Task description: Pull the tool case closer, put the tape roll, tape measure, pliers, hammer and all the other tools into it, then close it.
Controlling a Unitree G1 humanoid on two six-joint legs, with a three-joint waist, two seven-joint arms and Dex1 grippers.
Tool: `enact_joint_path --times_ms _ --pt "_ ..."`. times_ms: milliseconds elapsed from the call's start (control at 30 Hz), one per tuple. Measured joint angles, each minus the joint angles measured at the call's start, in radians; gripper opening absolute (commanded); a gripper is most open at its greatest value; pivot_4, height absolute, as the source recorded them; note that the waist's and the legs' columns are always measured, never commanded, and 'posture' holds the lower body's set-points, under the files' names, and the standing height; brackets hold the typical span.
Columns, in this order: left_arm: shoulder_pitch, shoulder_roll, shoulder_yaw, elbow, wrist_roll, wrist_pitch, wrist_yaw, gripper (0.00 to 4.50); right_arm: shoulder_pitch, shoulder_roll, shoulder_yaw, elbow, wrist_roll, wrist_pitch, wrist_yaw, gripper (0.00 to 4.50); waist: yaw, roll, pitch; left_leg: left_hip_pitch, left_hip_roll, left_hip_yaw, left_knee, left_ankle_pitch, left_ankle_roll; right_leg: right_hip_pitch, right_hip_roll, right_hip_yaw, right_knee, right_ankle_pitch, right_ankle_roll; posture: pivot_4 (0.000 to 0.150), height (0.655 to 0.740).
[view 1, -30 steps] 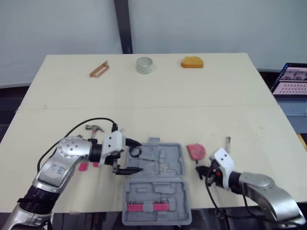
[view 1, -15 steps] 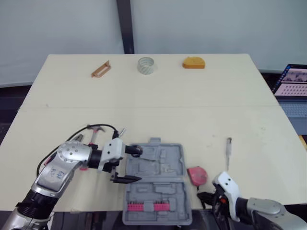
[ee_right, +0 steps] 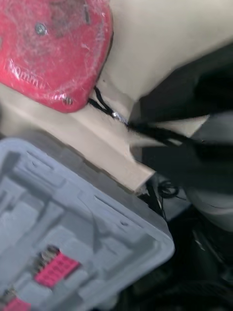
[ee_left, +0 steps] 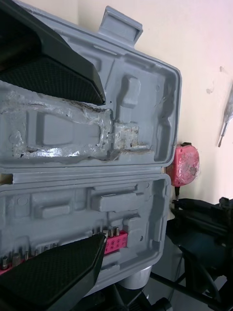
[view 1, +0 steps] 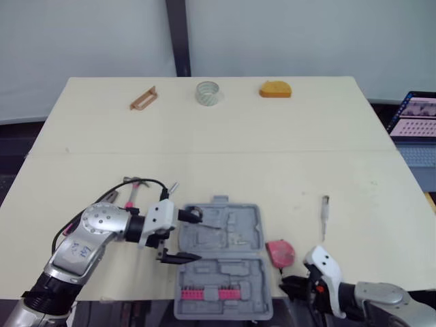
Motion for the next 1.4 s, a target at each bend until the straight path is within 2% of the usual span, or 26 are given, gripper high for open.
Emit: enact_joint_path --times_ms 133,167,367,500,733,1000,1400 --pt "0.045 -0.001 0.01 -0.01 -0.001 -0.036 0.001 4.5 -0.017 -0.125 -0.083 0.005 0.039 -0.035 0.132 4.21 -0.001 0.0 0.0 0.0 0.0 0.0 0.0 0.0 0.0 0.0 0.0 0.0 0.0 0.0 0.0 0.15 0.74" --pt "0.055 -0.002 0.01 -0.011 -0.001 -0.044 0.0 4.5 -0.035 -0.137 -0.097 0.011 0.042 -0.054 0.156 4.37 -0.002 0.0 0.0 0.0 0.0 0.0 0.0 0.0 0.0 0.0 0.0 0.0 -0.001 0.0 0.0 0.15 0.74" --pt "0.106 -0.006 0.014 -0.038 -0.001 -0.133 -0.008 4.5 -0.263 -0.212 -0.088 0.169 0.001 -0.287 0.364 4.37 0.002 0.0 0.0 0.0 0.0 0.0 0.0 0.0 0.0 0.001 0.0 0.0 -0.001 0.0 0.0 0.15 0.74" --pt "0.125 -0.045 0.013 -0.036 0.015 -0.236 0.0 4.5 -0.371 -0.23 0.046 0.32 -0.157 -0.574 0.508 4.37 0.0 -0.001 0.0 0.0 0.0 0.0 0.001 0.0 0.0 0.001 0.0 -0.001 -0.002 0.0 0.0 0.15 0.74" --pt "0.133 -0.065 0.01 -0.017 0.062 -0.342 0.013 4.5 -0.484 -0.173 0.185 0.559 -0.326 -0.871 0.572 4.37 -0.007 0.0 0.0 0.001 0.0 0.0 0.001 0.0 0.0 0.001 0.001 -0.001 -0.001 0.0 0.0 0.15 0.74" --pt "0.143 -0.067 -0.007 -0.005 0.079 -0.363 0.021 4.5 -0.596 -0.071 0.223 0.724 -0.383 -1.029 0.564 4.37 -0.001 0.0 0.0 -0.001 0.0 0.0 0.003 0.0 0.0 0.001 0.0 -0.001 -0.001 0.0 0.0 0.15 0.74" --pt "0.152 -0.055 -0.009 -0.012 0.087 -0.367 0.032 4.5 -0.636 -0.066 0.255 0.779 -0.393 -1.096 0.571 4.37 -0.004 0.0 0.0 0.0 0.0 0.0 0.003 0.0 0.0 0.001 0.0 -0.001 0.0 0.0 0.0 0.15 0.74"
